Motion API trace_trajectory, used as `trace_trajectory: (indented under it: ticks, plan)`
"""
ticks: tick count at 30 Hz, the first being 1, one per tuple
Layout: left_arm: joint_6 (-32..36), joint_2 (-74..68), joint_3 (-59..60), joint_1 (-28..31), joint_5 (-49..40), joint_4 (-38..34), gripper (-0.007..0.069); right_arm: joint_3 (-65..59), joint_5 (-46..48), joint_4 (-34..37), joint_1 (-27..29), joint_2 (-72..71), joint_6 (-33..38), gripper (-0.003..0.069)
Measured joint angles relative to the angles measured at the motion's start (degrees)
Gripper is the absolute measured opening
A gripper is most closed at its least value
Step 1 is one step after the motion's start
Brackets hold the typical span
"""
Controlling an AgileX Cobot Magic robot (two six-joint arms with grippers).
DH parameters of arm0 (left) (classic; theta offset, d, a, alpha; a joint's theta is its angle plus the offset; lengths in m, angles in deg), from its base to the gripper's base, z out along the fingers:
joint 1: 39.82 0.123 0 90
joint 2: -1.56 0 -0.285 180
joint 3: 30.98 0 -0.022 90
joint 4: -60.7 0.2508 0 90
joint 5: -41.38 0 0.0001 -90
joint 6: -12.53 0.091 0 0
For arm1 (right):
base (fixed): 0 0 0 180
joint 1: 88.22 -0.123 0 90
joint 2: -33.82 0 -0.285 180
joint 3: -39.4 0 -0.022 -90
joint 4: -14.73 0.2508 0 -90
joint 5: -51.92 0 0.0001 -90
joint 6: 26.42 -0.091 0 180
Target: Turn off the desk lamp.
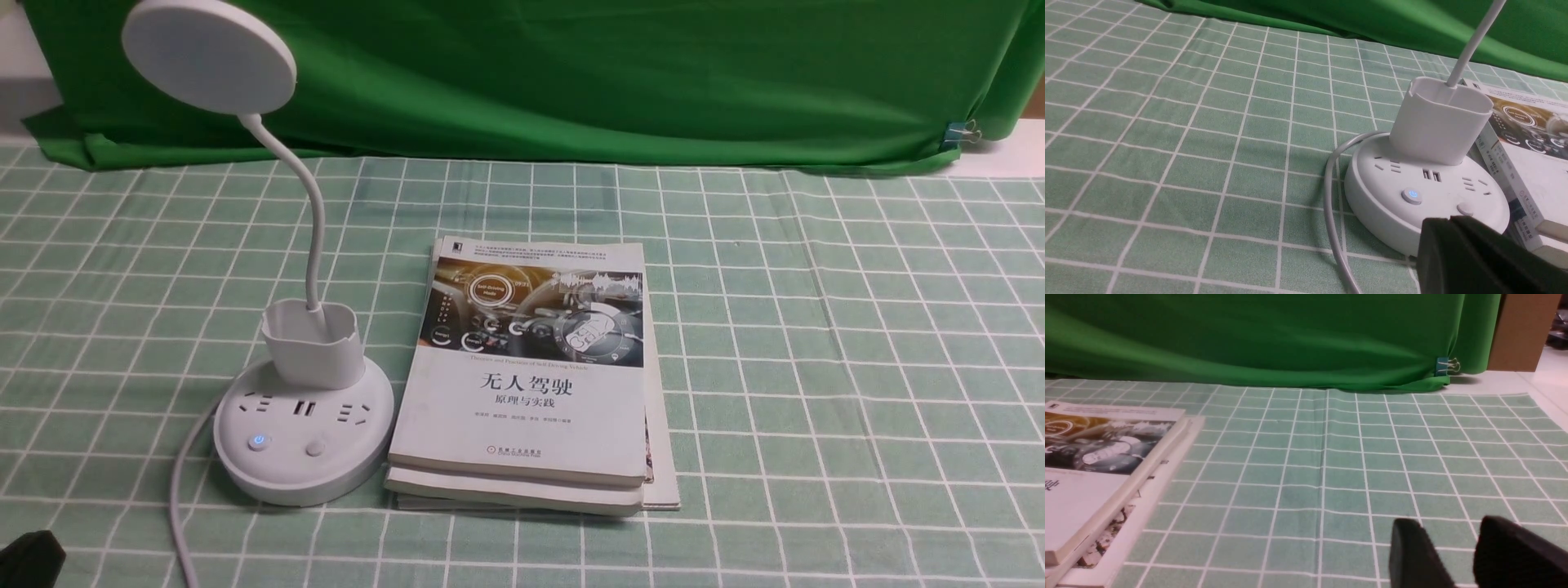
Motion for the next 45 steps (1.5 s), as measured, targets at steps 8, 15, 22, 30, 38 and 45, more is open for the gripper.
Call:
trace_trajectory:
  ticks: [8,15,22,30,38,45]
  plan:
    - [0.00,0.00,0.00,0.00,0.00,0.00,0.0000,0.00,0.00,0.00,0.00,0.00,0.00,0.0242]
    - [0.00,0.00,0.00,0.00,0.00,0.00,0.0000,0.00,0.00,0.00,0.00,0.00,0.00,0.0242]
    - [0.00,0.00,0.00,-0.05,0.00,0.04,0.0000,0.00,0.00,0.00,0.00,0.00,0.00,0.0242]
    - [0.00,0.00,0.00,-0.05,0.00,0.25,0.0000,0.00,0.00,0.00,0.00,0.00,0.00,0.0242]
    - [0.06,0.00,0.00,-0.05,0.00,0.76,0.0000,0.00,0.00,0.00,0.00,0.00,0.00,0.0242]
    - [0.06,0.00,0.00,-0.05,0.00,0.88,0.0000,0.00,0.00,0.00,0.00,0.00,0.00,0.0242]
